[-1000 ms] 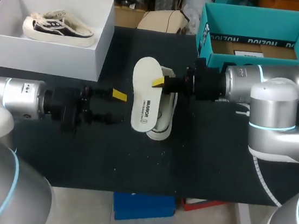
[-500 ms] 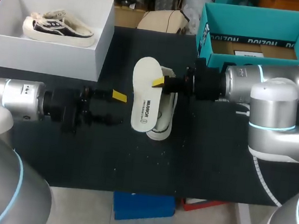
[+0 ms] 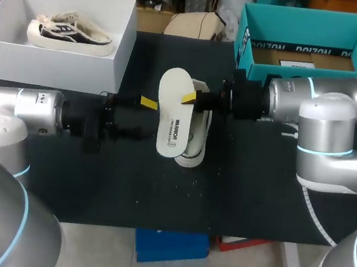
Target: Take the shoe out of the shoebox, open the shoe tongue, remove and reinsert the insole, then place the shoe into the shoebox
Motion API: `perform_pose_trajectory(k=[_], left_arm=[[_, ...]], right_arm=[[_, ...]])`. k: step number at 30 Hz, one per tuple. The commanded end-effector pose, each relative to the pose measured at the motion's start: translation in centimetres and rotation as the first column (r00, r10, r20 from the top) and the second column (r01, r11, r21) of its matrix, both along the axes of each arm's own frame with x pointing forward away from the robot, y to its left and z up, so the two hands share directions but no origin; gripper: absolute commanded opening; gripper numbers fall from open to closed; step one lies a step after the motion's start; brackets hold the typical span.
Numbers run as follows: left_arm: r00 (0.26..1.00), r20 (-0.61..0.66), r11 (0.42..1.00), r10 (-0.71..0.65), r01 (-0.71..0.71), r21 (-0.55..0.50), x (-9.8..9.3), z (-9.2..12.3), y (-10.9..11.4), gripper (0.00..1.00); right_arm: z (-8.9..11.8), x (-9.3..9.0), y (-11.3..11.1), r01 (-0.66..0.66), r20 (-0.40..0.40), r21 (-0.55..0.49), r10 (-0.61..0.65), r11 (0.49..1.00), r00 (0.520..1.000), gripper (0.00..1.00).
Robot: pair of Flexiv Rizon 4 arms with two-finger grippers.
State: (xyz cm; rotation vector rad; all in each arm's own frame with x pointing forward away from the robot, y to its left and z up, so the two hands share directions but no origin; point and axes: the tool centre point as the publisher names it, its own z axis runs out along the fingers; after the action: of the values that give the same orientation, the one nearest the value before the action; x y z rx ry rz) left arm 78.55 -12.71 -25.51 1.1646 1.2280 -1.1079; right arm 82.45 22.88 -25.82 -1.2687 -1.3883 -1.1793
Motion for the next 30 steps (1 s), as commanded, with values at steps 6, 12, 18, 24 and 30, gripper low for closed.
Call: perform_pose_trajectory(k=[6, 12, 18, 24, 30], left_arm=[[0.999, -0.011, 0.999, -0.032, 0.032, 0.009, 2.6, -0.8, -2.8, 0.41], [0.999, -0.02, 0.999, -0.043, 0.043, 0.0, 2.5, -1.1, -3.4, 0.38], [0.998, -0.015, 0.999, -0.053, 0.053, -0.002, 2.4, -0.9, -3.9, 0.31], [0.998, -0.01, 0.998, -0.063, 0.063, 0.001, 2.4, -0.6, -4.3, 0.23], [0.998, -0.018, 0.998, -0.066, 0.066, 0.012, 2.2, -0.8, -4.5, 0.0]], right_arm=[[0.0, 0.0, 0.1, 0.002, 0.0, -0.001, -0.002, 1.0, 1.0, 0.0], [0.0, 0.0, 0.1, 0.002, 0.0, -0.001, -0.002, 1.0, 1.0, 0.0], [0.0, 0.0, 0.1, 0.002, 0.0, -0.001, -0.002, 1.0, 1.0, 0.0], [0.0, 0.0, 0.1, 0.002, 0.0, -0.001, -0.002, 1.0, 1.0, 0.0], [0.0, 0.0, 0.1, 0.002, 0.0, -0.001, -0.002, 1.0, 1.0, 0.0]])
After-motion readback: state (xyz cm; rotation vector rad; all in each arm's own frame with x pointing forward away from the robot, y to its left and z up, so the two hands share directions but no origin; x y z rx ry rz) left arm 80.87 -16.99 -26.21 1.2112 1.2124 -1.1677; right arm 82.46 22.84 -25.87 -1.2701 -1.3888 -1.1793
